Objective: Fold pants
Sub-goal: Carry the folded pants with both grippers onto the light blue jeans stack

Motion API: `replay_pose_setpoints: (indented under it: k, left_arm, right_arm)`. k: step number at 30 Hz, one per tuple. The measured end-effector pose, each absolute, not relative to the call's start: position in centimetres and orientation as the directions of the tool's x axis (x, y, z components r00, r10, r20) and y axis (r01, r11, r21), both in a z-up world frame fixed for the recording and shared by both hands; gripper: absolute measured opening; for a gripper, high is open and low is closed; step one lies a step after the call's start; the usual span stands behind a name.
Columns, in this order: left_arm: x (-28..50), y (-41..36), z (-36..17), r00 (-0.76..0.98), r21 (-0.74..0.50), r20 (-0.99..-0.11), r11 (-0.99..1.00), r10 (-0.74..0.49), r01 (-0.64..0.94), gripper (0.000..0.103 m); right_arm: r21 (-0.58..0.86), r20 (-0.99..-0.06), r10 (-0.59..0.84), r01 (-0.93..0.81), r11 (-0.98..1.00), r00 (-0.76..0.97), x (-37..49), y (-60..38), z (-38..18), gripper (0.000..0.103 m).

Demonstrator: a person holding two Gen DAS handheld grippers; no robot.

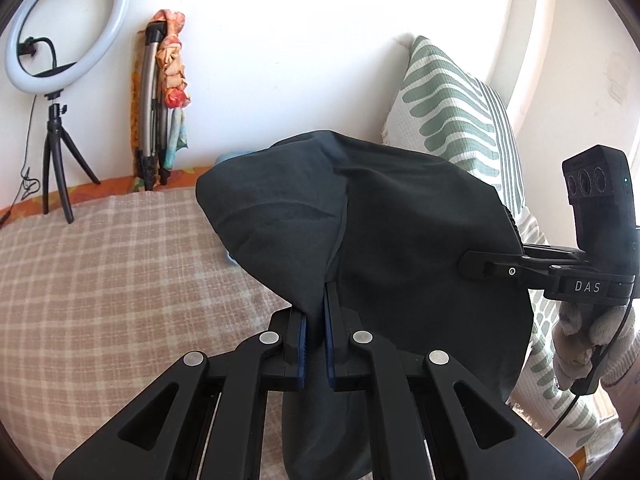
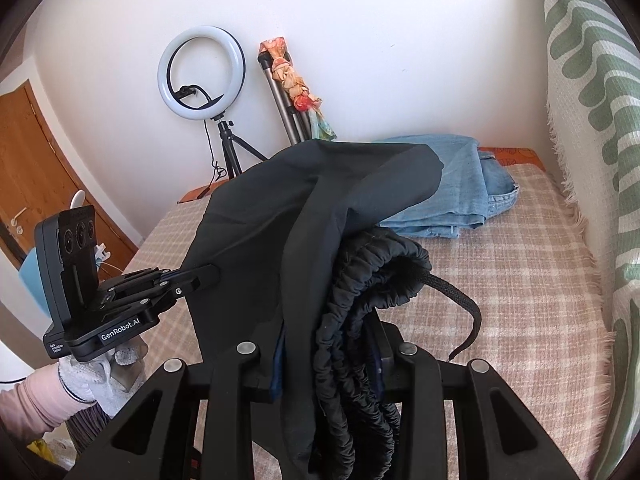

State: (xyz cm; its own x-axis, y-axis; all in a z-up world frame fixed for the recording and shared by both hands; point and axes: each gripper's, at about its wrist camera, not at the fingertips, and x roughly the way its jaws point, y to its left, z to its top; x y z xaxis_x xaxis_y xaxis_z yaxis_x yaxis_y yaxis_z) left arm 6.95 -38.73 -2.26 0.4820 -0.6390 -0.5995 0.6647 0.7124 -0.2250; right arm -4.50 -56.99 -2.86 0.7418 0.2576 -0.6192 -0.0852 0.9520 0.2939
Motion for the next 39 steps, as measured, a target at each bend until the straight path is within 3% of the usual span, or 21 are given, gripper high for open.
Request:
replay_pose_setpoints:
  k: [20, 33, 39]
  left_arm:
    - [20.1, -43.8, 3.7, 0.569, -0.260, -0.463, 0.717, -0.680, 0.646, 0.005]
    - [27.5, -47.6, -0.5, 0.600, -0.195, -0.513, 0.764, -0.613, 0.614, 0.003]
    - [28.6, -47.8, -2.4, 0.597, -0.162, -0.562, 0.783, -0.573, 0.601, 0.003]
  right_arm:
    - [0.227, -0.536, 0.203, -0.092, 0.970, 0.819, 8.8, -63.4, 4.1, 0.032]
    - [0.242, -0.624, 0.184, -0.036, 0.970, 0.759, 19.8, -67.9, -2.1, 0.032]
    - [0.272, -0.709, 0.161, 0.055, 0.961, 0.686, 22.3, -71.4, -5.7, 0.034]
